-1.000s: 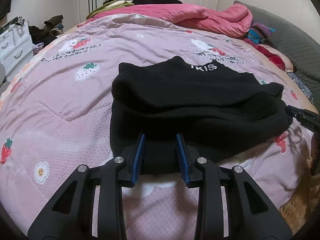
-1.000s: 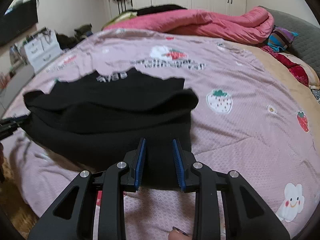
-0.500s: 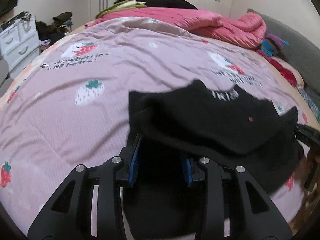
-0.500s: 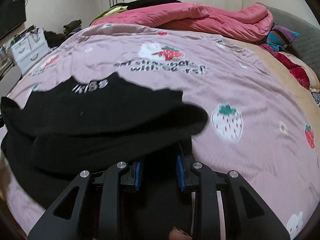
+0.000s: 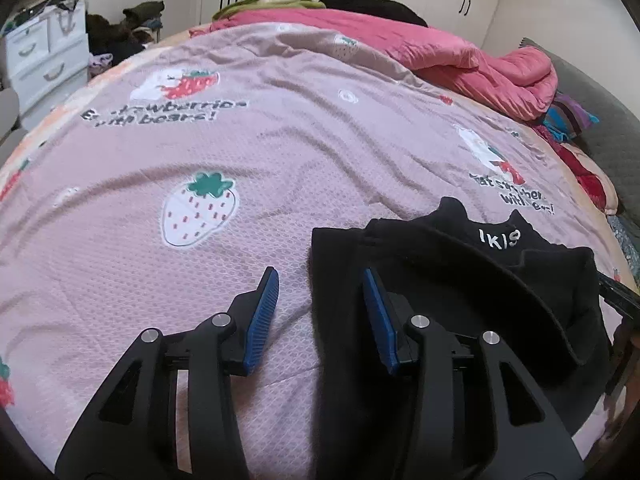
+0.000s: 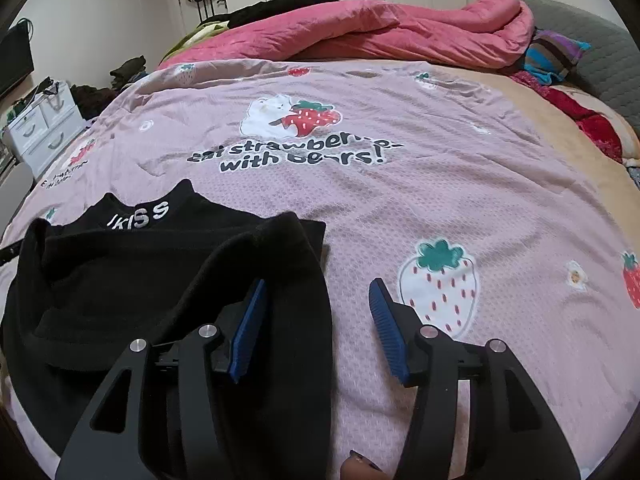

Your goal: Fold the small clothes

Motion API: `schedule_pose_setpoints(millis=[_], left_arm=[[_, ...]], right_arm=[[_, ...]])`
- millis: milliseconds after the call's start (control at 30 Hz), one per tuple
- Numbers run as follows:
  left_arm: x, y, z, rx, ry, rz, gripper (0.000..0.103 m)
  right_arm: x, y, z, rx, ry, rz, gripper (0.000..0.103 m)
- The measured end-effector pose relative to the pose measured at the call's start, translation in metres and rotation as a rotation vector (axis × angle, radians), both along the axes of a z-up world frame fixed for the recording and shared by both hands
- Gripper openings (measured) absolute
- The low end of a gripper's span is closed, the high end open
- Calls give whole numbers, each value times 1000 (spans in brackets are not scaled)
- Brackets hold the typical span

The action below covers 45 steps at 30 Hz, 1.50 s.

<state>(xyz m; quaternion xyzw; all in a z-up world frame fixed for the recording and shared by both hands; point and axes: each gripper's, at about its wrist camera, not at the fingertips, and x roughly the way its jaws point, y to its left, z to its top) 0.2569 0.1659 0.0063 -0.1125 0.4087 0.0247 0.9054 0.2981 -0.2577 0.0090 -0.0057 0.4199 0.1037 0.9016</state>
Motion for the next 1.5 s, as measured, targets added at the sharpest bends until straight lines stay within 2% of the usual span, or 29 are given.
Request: schedule_pose_setpoints(millis=[100,167,233,300,333,433,567,667,767,800,867,933,967,1133,1200,1267,1300,1367,1433,1500], left_arm=[[3,-7,1,11,-7,-26,36],[5,-12,2,15,-13,-46,36],[7,-16,-1,25,0,-64,34],[10,-19,-5,47,20,-73,26],[12,-20,-6,45,24,-77,25],[15,-22,-9,51,32,-91,25],[14,-22,-8,41,30,-105,26],[16,-23,-12,31,55,-134,33],[19,-23,-20,32,76,-133,32],[18,-24,-20,38,77,-122,21],[16,-25,-16,53,71,-108,9],[11,-25,-6,52,36,-100,6],[9,-23,-2,40,24,-95,6],[-10,0,31,-127,-77,-71,2],[-19,8,45,-136,-124,-56,2],[-26,18,53,-192,-156,-50,2],[-28,23,53,-216,-161,-43,2],[-26,30,47,-208,-148,-12,2],[-19,35,35,-224,-119,10,2],[-9,34,19,-203,-75,35,2]], right_arm=[[7,6,1,-1,-2,20,52],[10,10,-1,-3,2,41,48],[10,14,-4,-5,6,56,35],[8,20,-7,-19,1,75,25],[7,22,-7,-33,-5,81,19],[3,26,-3,-52,-30,82,10],[1,21,2,-19,-56,55,8],[0,14,7,8,-70,31,8],[0,6,12,46,-78,1,7],[0,2,13,68,-76,-8,7],[0,-3,14,99,-73,-23,7],[-2,-7,14,113,-73,-32,7],[-3,-9,15,125,-72,-35,7],[-8,-25,28,240,-74,-51,7],[-7,-32,33,299,-74,-59,7],[-2,-38,35,362,-59,-62,7],[3,-41,34,385,-49,-75,7],[11,-41,31,401,-32,-85,7],[18,-39,24,398,-9,-93,7],[25,-34,11,371,32,-101,7]])
